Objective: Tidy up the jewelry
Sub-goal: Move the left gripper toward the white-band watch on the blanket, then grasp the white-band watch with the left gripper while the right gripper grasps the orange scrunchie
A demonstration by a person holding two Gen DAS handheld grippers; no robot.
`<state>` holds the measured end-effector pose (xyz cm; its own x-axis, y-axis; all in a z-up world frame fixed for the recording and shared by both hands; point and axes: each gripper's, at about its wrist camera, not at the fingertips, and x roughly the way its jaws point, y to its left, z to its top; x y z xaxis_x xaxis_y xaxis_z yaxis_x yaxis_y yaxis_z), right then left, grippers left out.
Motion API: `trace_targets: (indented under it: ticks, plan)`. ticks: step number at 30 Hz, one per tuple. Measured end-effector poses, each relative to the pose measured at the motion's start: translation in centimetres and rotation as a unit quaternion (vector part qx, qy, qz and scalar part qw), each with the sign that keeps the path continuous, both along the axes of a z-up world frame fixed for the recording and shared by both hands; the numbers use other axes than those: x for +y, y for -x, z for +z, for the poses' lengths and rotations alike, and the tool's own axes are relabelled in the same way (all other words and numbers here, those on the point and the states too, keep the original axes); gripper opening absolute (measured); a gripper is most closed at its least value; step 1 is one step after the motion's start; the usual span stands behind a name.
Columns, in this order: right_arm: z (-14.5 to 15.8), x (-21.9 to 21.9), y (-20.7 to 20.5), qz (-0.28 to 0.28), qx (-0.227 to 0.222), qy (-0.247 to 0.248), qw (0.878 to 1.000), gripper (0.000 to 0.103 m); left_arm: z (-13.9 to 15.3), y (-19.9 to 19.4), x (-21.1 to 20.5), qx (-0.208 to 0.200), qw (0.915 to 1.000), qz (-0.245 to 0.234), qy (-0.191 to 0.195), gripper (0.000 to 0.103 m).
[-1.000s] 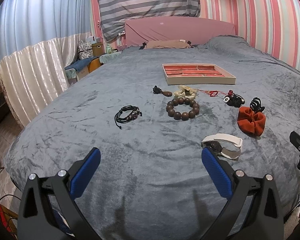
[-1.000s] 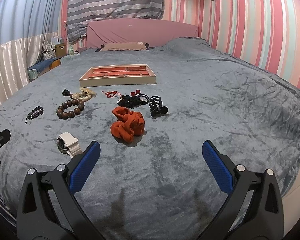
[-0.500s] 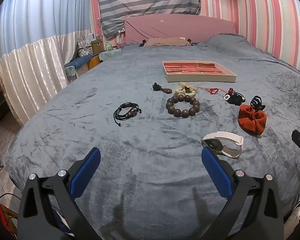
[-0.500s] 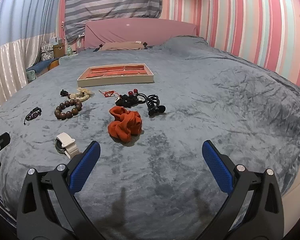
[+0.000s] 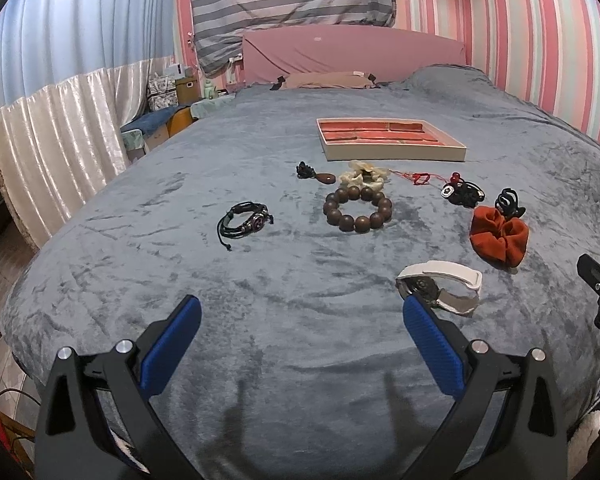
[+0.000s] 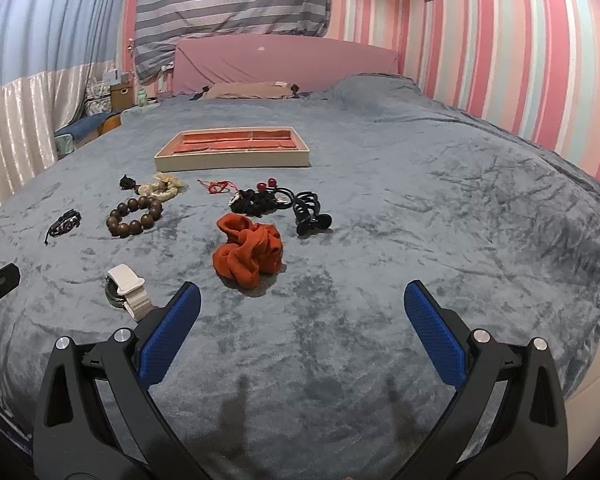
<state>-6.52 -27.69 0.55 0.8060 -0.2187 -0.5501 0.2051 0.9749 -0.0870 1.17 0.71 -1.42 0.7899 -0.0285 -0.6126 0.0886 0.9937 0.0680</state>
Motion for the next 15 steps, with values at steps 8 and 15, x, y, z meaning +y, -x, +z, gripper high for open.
trace_targets:
  ticks: [8, 15]
  plan:
    - [0.15, 0.26, -0.28, 0.013, -0.008, 0.000, 1.000, 0.099, -0.03, -0.20, -0.19, -0.003, 1.0000, -0.006, 0.002, 0.099]
    - [0.18, 0.07, -0.76, 0.012, -0.007, 0.005, 1.000, 0.099, -0.07, -0.70, -0.28, -0.014, 0.9998, -0.013, 0.006, 0.099]
